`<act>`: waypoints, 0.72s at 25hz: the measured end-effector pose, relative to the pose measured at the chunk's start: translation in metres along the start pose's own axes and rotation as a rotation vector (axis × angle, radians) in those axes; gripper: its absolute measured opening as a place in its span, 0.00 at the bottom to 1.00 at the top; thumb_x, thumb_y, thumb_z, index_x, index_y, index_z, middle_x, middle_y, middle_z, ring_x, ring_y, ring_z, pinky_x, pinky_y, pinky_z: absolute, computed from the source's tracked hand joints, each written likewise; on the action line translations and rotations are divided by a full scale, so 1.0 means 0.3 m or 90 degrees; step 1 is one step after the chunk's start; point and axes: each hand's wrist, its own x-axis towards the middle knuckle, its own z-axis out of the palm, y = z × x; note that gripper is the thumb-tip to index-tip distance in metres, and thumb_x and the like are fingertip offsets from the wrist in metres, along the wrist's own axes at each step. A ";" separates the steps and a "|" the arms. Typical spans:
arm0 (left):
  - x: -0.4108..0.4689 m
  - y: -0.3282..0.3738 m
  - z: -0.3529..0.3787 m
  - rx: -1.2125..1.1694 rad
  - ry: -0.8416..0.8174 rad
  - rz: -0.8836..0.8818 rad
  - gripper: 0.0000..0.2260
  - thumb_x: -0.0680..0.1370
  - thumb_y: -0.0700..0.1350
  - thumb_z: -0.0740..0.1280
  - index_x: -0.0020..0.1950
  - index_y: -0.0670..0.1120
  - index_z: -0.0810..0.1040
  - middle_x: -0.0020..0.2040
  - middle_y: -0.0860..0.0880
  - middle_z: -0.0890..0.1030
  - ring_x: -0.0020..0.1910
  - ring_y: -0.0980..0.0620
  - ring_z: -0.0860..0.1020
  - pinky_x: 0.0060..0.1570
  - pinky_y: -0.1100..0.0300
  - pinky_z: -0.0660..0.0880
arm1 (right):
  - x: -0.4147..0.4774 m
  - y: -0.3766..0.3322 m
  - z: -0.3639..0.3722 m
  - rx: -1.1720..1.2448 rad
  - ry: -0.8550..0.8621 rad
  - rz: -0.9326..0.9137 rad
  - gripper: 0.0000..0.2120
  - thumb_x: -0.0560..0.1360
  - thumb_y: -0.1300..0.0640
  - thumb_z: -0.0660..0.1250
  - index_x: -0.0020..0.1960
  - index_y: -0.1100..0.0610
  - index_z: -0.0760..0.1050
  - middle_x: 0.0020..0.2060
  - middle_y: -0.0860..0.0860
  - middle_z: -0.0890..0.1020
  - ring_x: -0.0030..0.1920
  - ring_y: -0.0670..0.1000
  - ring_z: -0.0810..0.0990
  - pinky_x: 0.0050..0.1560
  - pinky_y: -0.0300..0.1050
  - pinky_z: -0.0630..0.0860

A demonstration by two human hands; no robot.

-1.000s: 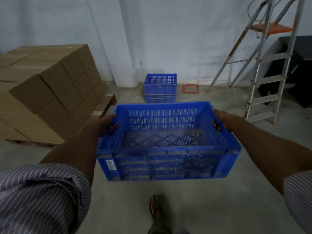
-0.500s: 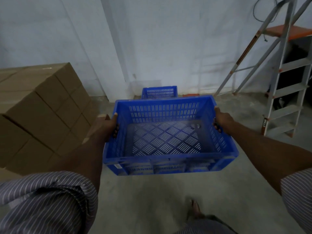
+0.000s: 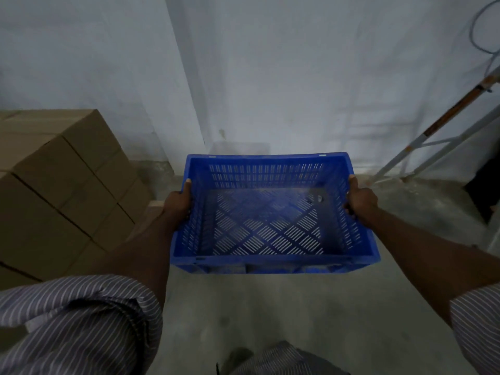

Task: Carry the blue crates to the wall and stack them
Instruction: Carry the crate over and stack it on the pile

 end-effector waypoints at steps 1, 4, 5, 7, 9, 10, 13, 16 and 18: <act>0.072 0.019 0.009 0.008 -0.002 -0.014 0.31 0.80 0.68 0.58 0.35 0.41 0.72 0.31 0.41 0.73 0.28 0.45 0.72 0.33 0.56 0.71 | 0.062 -0.038 0.036 -0.001 -0.002 0.006 0.40 0.76 0.26 0.50 0.38 0.63 0.77 0.31 0.60 0.82 0.28 0.57 0.78 0.27 0.45 0.73; 0.402 0.063 0.068 0.017 -0.021 -0.047 0.31 0.80 0.67 0.59 0.35 0.40 0.73 0.32 0.41 0.75 0.28 0.44 0.72 0.32 0.54 0.72 | 0.322 -0.158 0.202 -0.001 -0.021 0.012 0.27 0.77 0.28 0.52 0.39 0.49 0.72 0.29 0.59 0.80 0.25 0.55 0.76 0.24 0.42 0.70; 0.503 0.071 0.088 0.023 -0.028 -0.057 0.30 0.80 0.66 0.59 0.35 0.40 0.73 0.32 0.41 0.75 0.29 0.44 0.72 0.32 0.54 0.72 | 0.400 -0.181 0.258 -0.006 -0.030 0.006 0.21 0.77 0.29 0.52 0.40 0.44 0.68 0.28 0.58 0.79 0.23 0.54 0.74 0.23 0.41 0.70; 0.712 0.074 0.136 0.039 -0.045 -0.072 0.30 0.81 0.65 0.59 0.35 0.40 0.73 0.32 0.41 0.75 0.28 0.44 0.72 0.31 0.55 0.71 | 0.554 -0.217 0.373 -0.017 -0.039 0.006 0.18 0.78 0.30 0.52 0.40 0.41 0.64 0.25 0.57 0.77 0.20 0.51 0.73 0.22 0.40 0.68; 0.896 0.072 0.170 0.042 -0.063 -0.100 0.28 0.81 0.64 0.60 0.35 0.41 0.73 0.31 0.42 0.74 0.28 0.44 0.71 0.30 0.56 0.71 | 0.682 -0.261 0.491 -0.017 -0.055 0.021 0.17 0.78 0.29 0.53 0.41 0.41 0.64 0.25 0.56 0.76 0.19 0.50 0.72 0.21 0.39 0.67; 0.982 0.076 0.186 0.042 -0.073 -0.104 0.28 0.81 0.64 0.60 0.35 0.41 0.72 0.31 0.42 0.73 0.27 0.45 0.71 0.30 0.56 0.70 | 0.721 -0.296 0.534 -0.009 -0.057 0.036 0.18 0.77 0.29 0.53 0.41 0.42 0.65 0.26 0.55 0.76 0.19 0.50 0.72 0.22 0.39 0.66; 1.228 0.087 0.254 0.045 -0.122 -0.136 0.27 0.81 0.64 0.61 0.35 0.43 0.71 0.30 0.43 0.71 0.26 0.47 0.68 0.28 0.58 0.68 | 0.869 -0.374 0.646 -0.007 -0.078 0.073 0.24 0.80 0.33 0.52 0.40 0.51 0.69 0.27 0.55 0.74 0.21 0.50 0.71 0.22 0.39 0.66; 1.468 0.091 0.341 0.040 -0.155 -0.163 0.27 0.79 0.67 0.61 0.37 0.43 0.71 0.31 0.44 0.70 0.26 0.48 0.67 0.27 0.59 0.67 | 1.060 -0.421 0.763 -0.009 -0.077 0.083 0.22 0.81 0.34 0.53 0.43 0.51 0.70 0.28 0.56 0.74 0.21 0.50 0.72 0.22 0.41 0.68; 1.641 0.091 0.436 0.048 -0.162 -0.173 0.28 0.78 0.68 0.62 0.37 0.42 0.71 0.31 0.44 0.71 0.25 0.48 0.67 0.27 0.59 0.67 | 1.234 -0.420 0.841 -0.016 -0.060 0.113 0.29 0.80 0.32 0.54 0.39 0.56 0.72 0.29 0.56 0.75 0.25 0.53 0.73 0.27 0.45 0.70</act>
